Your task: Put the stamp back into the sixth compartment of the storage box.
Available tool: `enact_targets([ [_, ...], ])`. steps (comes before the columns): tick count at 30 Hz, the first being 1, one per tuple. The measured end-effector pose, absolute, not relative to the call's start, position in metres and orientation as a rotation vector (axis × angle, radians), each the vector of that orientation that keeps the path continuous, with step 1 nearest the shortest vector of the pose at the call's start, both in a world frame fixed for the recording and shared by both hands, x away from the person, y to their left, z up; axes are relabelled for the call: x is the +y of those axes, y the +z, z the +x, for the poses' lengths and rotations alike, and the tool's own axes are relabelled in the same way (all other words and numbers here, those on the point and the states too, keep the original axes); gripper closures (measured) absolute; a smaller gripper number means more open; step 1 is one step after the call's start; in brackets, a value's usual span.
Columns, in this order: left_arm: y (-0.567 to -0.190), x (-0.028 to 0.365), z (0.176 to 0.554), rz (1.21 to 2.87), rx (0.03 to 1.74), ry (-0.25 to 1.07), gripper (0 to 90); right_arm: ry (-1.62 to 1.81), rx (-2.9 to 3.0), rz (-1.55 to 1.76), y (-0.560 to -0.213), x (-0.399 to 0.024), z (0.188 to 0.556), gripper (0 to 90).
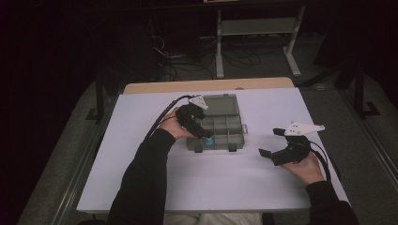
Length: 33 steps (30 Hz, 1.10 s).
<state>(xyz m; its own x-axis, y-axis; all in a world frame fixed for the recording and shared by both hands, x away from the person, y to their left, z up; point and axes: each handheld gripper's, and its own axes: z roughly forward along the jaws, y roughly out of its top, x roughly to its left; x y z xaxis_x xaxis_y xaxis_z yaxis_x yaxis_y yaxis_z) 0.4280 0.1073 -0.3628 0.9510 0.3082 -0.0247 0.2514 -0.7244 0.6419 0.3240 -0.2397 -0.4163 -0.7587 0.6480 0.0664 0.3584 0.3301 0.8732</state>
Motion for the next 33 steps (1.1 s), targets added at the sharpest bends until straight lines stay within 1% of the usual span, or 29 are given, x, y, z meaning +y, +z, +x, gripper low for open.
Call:
enact_targets([
  [2, -0.360, 0.108, 0.427, 2.388, 0.404, 0.098, 4.3, 1.397, 2.303, 0.905, -0.416, -0.240, 0.324, 0.0],
  [3, -0.359, 0.109, 0.427, 2.384, 0.405, 0.104, 2.1, 1.399, 2.301, 0.907, -0.416, -0.240, 0.324, 0.0],
  [6, -0.356, 0.111, 0.424, 2.389, 0.406, 0.133, 0.1, 1.392, 2.298, 0.911, -0.415, -0.240, 0.323, 0.0],
  [9, -0.354, 0.115, 0.422, 2.397, 0.403, 0.156, 0.1, 1.391, 2.297, 0.926, -0.416, -0.241, 0.324, 0.0],
  [20, -0.340, 0.144, 0.410, 2.321, 0.425, 0.236, 0.1, 1.396, 2.285, 0.933, -0.414, -0.242, 0.322, 0.0],
  [33, -0.340, 0.172, 0.396, 2.300, 0.448, 0.279, 0.2, 1.388, 2.290, 0.936, -0.416, -0.240, 0.322, 0.0],
])
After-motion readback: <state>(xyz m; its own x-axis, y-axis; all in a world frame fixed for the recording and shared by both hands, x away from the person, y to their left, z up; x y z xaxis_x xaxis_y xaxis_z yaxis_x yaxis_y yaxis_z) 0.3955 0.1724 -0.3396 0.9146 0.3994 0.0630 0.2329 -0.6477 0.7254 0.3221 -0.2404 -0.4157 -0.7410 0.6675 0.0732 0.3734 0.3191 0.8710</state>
